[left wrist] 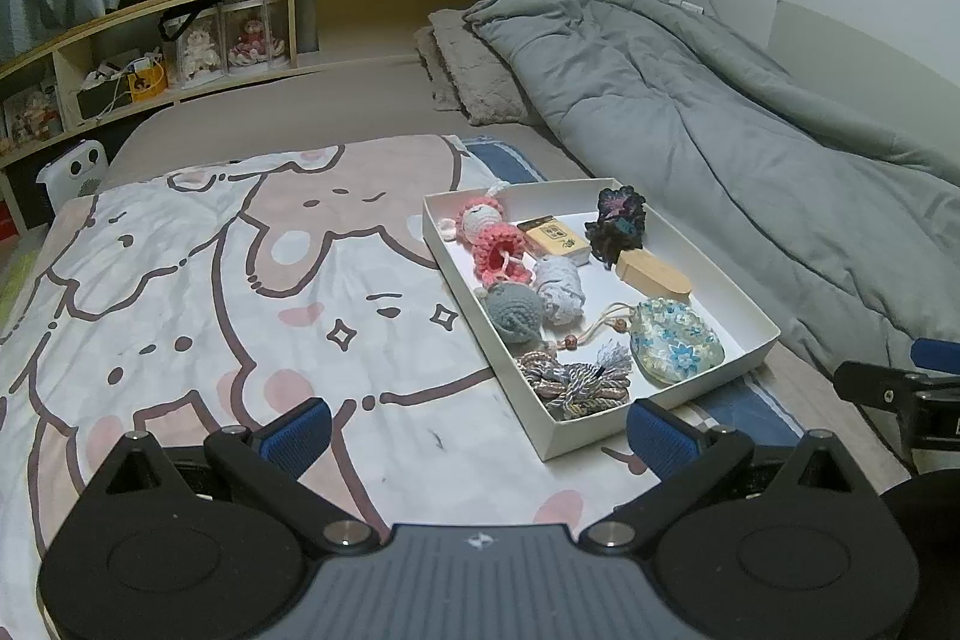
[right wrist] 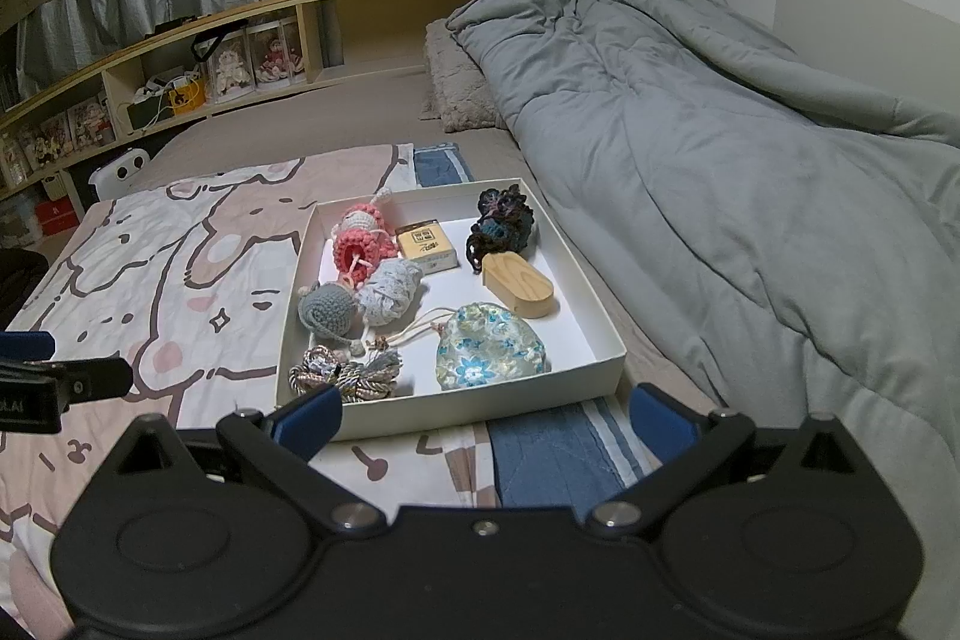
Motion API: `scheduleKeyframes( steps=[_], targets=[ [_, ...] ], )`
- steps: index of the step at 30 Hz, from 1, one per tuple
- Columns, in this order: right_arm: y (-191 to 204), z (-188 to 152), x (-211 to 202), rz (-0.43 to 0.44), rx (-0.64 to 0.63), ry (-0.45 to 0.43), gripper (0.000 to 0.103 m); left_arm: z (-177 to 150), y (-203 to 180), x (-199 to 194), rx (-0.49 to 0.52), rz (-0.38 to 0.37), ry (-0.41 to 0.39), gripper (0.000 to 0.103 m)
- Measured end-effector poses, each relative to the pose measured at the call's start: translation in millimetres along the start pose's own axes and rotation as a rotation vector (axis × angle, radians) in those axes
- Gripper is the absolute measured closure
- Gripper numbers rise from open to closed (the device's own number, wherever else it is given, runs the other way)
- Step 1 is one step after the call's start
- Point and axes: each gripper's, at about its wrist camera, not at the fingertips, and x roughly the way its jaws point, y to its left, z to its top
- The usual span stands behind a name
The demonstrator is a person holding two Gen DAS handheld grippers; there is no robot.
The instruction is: Organize objects
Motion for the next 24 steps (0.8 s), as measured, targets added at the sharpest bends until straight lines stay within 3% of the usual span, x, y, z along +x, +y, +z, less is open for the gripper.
scheduleKeyframes(
  steps=[24],
  targets=[
    [-1.3,0.1,0.2,0.001,0.0,0.0,0.0,0.6,-0.2,-0.5,-0.006,0.0,0.002,0.0]
  ],
)
